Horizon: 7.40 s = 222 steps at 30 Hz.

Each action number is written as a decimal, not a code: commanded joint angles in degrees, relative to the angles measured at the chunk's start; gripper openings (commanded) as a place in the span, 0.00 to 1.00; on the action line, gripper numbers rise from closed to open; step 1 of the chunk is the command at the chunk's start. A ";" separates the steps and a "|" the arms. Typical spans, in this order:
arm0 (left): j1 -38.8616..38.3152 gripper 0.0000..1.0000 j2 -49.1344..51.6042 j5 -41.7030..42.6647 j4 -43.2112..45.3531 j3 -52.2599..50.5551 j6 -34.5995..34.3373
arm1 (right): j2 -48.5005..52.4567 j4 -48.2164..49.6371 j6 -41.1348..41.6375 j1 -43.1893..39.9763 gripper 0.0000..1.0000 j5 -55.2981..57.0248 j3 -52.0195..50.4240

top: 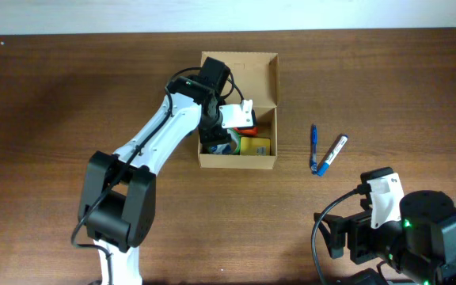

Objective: Pack container

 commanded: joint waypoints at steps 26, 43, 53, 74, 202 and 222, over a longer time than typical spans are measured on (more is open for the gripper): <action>2.08 1.00 -40.70 11.19 -6.86 1.73 -12.13 | -0.42 1.22 10.32 0.13 0.99 12.48 -0.24; 9.14 0.99 -47.58 23.96 -8.68 1.73 -11.72 | 34.18 14.53 23.10 -15.87 1.00 15.23 -0.24; 9.11 1.00 -47.58 23.96 -8.72 1.73 -10.60 | 51.25 24.11 11.32 -21.73 0.97 11.39 -0.24; 9.11 1.00 -47.58 23.96 -8.74 1.73 -10.62 | 62.55 39.95 7.10 -28.00 0.68 1.05 -6.23; 9.07 1.00 -52.57 19.82 -11.67 1.73 -10.62 | 53.96 33.27 -1.53 -14.49 0.58 4.90 -3.54; 9.07 1.00 -52.57 19.82 -11.67 1.73 -10.62 | 62.58 60.37 1.03 -14.56 0.38 7.54 -19.85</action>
